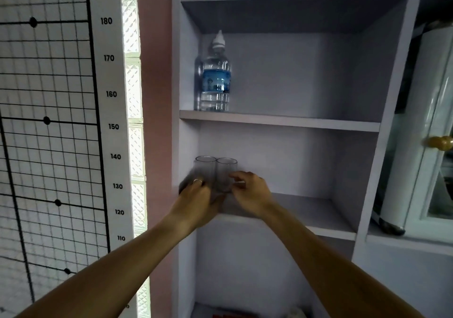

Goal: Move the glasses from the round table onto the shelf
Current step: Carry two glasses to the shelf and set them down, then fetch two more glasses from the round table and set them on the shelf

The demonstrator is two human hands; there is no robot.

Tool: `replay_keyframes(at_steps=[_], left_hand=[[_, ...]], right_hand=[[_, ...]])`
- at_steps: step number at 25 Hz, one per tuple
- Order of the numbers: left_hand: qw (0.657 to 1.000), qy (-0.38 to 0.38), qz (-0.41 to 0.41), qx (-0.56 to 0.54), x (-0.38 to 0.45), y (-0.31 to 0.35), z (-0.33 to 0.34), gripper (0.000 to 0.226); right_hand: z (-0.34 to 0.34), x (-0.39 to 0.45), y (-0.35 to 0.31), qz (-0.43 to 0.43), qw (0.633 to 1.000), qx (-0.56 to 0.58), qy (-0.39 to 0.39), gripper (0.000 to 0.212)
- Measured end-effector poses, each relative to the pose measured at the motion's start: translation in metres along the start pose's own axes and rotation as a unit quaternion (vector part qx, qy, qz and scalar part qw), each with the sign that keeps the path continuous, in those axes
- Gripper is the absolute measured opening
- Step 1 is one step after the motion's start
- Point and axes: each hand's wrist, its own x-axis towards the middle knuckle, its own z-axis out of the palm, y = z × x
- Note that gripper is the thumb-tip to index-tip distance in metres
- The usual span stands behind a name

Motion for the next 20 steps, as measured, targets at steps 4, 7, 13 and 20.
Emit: replay_keyframes(at_steps=[4,7,13,20], left_hand=[[0.996,0.000,0.042,-0.084,-0.013,-0.005,-0.026,0.035],[0.993,-0.007,0.043,-0.112,-0.044,-0.026,-0.061,0.026],[0.993,-0.040,-0.109,-0.006,-0.169,-0.144,-0.153,0.026],[0.934,-0.042,-0.341,0.099,-0.441,-0.260,-0.316,0.025]], right_hand=[[-0.005,-0.006,-0.007,0.007,0.999,0.007,0.031,0.030],[0.005,-0.015,-0.037,-0.006,0.998,0.039,0.051,0.021],[0.085,-0.050,-0.165,-0.093,0.986,0.098,-0.103,0.014],[0.222,-0.186,-0.396,-0.259,0.917,0.112,-0.282,0.024]])
